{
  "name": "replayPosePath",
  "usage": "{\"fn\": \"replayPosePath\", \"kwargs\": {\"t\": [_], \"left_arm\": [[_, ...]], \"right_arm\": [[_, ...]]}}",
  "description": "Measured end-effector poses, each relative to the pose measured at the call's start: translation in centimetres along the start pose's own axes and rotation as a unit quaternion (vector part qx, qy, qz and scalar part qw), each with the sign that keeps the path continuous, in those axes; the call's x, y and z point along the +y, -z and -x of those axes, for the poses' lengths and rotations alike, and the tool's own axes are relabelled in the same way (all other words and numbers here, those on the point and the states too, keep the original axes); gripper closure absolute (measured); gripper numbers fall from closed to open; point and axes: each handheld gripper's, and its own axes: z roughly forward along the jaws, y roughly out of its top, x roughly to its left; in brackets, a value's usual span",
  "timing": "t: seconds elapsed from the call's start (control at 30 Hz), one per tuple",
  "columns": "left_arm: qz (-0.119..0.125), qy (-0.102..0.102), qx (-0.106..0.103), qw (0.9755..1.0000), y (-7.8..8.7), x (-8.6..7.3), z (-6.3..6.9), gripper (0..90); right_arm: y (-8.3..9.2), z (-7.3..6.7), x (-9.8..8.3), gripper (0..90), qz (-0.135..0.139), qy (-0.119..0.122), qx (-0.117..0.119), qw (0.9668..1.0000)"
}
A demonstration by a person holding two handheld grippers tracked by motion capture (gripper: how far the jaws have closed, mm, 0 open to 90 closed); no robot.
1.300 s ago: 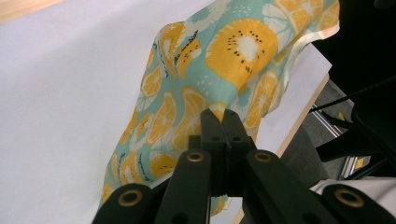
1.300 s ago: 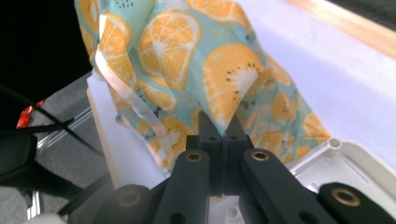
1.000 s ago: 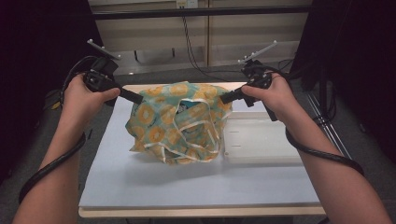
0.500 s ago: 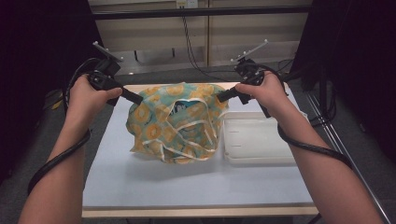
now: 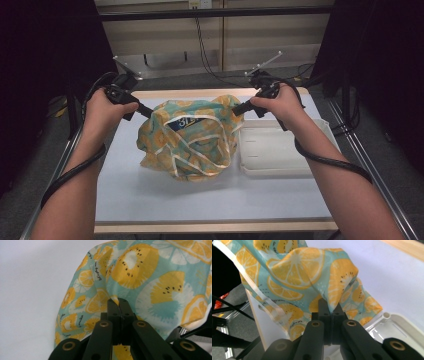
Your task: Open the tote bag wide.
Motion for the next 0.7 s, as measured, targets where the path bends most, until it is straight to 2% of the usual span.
{"fn": "replayPosePath", "kwargs": {"t": [0.03,0.07,0.1,0.13,0.17,0.2,0.23,0.3,0.33,0.47,0.5,0.53,0.57,0.6,0.63,0.67,0.7], "left_arm": [[0.001,0.001,-0.002,1.0000,-0.1,0.0,-0.1,89.5],[0.016,0.018,-0.006,0.9997,-0.3,-0.1,0.1,89.5],[0.019,0.025,-0.007,0.9995,-0.4,-0.1,0.2,89.4],[0.024,0.025,-0.005,0.9994,-0.5,-0.1,0.3,89.1],[0.023,0.025,-0.004,0.9994,-0.5,-0.1,0.3,89.1],[0.002,0.001,-0.006,1.0000,-0.3,-0.1,0.0,89.0],[-0.001,-0.002,-0.001,1.0000,-0.2,-0.1,0.0,88.8],[0.005,0.002,-0.003,1.0000,-0.2,-0.3,0.1,88.5],[0.003,0.000,0.002,1.0000,-0.2,-0.3,0.2,88.0],[0.009,0.001,-0.005,0.9999,-0.2,-0.5,0.0,86.4],[0.025,0.017,-0.008,0.9995,-0.5,-0.7,0.2,86.4],[0.031,0.022,-0.009,0.9992,-0.6,-0.7,0.2,86.3],[0.014,0.000,-0.009,0.9999,-0.4,-0.7,-0.1,86.1],[0.023,0.011,-0.008,0.9996,-0.6,-0.8,0.0,85.4],[0.022,0.004,-0.005,0.9997,-0.5,-0.9,0.0,83.2],[0.031,0.010,-0.004,0.9995,-0.6,-0.9,0.1,82.2],[0.033,0.002,-0.002,0.9994,-0.6,-1.1,0.0,81.5]], "right_arm": [[-0.1,0.0,-0.1,90.0,-0.001,-0.003,0.001,1.0000],[-0.2,0.1,-0.2,90.0,0.001,-0.002,0.002,1.0000],[-0.2,0.1,-0.3,90.0,-0.001,-0.001,0.003,1.0000],[-0.2,0.1,-0.3,90.0,-0.001,-0.004,0.001,1.0000],[-0.2,0.0,-0.4,90.0,0.001,-0.003,0.000,1.0000],[-0.3,0.0,-0.4,90.0,0.001,-0.001,0.003,1.0000],[-0.4,-0.1,-0.5,90.0,-0.003,-0.002,0.005,1.0000],[-0.6,-0.1,-0.7,90.0,-0.007,-0.001,0.002,1.0000],[-0.7,-0.1,-0.7,90.0,-0.005,0.001,0.003,1.0000],[-1.2,-0.3,-0.9,90.0,-0.013,0.007,0.001,0.9999],[-1.3,-0.4,-0.8,89.9,-0.014,0.008,0.002,0.9999],[-1.4,-0.5,-0.8,89.8,-0.017,0.010,-0.001,0.9998],[-1.4,-0.5,-0.7,89.7,-0.018,0.008,-0.003,0.9998],[-1.4,-0.5,-0.7,89.5,-0.018,0.010,-0.005,0.9998],[-1.5,-0.5,-0.7,89.5,-0.021,0.010,-0.006,0.9997],[-1.6,-0.5,-0.7,89.5,-0.019,0.013,-0.007,0.9997],[-1.6,-0.5,-0.8,89.6,-0.021,0.015,-0.006,0.9997]]}}
